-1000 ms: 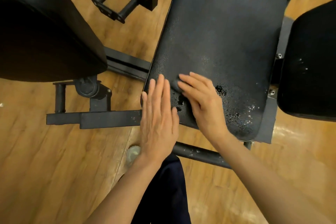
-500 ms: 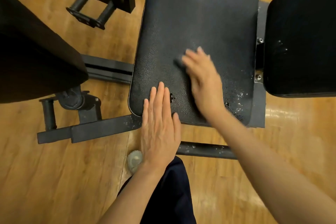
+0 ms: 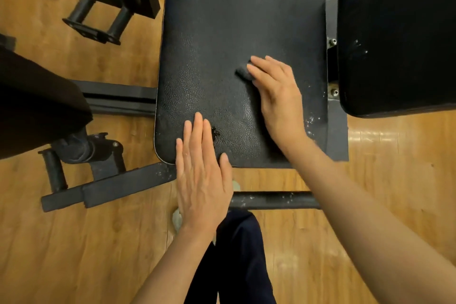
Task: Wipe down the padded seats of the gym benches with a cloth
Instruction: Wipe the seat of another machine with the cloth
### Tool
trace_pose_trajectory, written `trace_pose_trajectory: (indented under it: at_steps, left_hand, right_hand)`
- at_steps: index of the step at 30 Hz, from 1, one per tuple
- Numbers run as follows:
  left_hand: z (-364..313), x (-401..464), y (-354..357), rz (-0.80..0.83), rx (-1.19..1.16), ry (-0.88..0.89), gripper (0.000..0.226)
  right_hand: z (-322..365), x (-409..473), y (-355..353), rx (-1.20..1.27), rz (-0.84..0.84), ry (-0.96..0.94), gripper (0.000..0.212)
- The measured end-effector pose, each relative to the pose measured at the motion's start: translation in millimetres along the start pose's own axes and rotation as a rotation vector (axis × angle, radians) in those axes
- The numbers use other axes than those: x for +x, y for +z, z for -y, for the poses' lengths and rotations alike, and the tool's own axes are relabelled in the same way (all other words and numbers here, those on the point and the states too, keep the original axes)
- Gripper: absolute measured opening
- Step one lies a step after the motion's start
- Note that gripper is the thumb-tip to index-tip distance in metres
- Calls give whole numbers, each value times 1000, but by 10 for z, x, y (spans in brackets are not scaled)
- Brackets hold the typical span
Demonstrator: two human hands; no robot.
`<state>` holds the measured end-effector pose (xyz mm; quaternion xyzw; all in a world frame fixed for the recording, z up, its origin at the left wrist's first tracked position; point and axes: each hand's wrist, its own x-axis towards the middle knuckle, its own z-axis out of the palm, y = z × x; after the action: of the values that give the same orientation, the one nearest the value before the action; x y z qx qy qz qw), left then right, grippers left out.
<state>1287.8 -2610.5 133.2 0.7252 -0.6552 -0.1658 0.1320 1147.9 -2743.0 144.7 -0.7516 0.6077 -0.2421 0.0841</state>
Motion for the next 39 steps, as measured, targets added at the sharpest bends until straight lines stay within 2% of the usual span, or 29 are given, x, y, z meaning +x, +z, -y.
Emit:
trace_pose_trajectory:
  at_steps: [3,6,9,11,16,18,22,27,33,39]
  left_hand:
    - [-1,-8,-14,11,-11,-8,61]
    - [-2,2,-25,12,1,-2,62]
    - [5,-11,-14,3,21,-1,62]
    - [-3,-10,-1,-3,39,4,62]
    - [-7,-11,4,-7,27,-5,61]
    - [-11,-5,-3,-8,33,1,61]
    - [-22,-6,14,-15,41,2,61]
    - [-23,-4,6,-4,42,-3,63]
    - [-35,0,29,-26,43,-3,63]
    - [-26,-7,22,-24,25,-1,62]
  right_hand:
    - [251,-666,-180,104,52,66,36]
    - [1,-625,-285,92,135,-40,34]
    - [-304,121,-120,2,-43,90,29]
    - [-263,237,-82,-47,-107,214,29]
    - [-32,-761,-375,-18,89,164,45]
    - [-223,-521,-328,-60,64,137,45]
    - [-443,141,-155,-120,-63,231,38]
    - [-194,-843,-462,-38,57,238,49]
    - [-560,91,-215,-125,-1,311,55]
    - [-163,-1091,-548,-134,42,396,71]
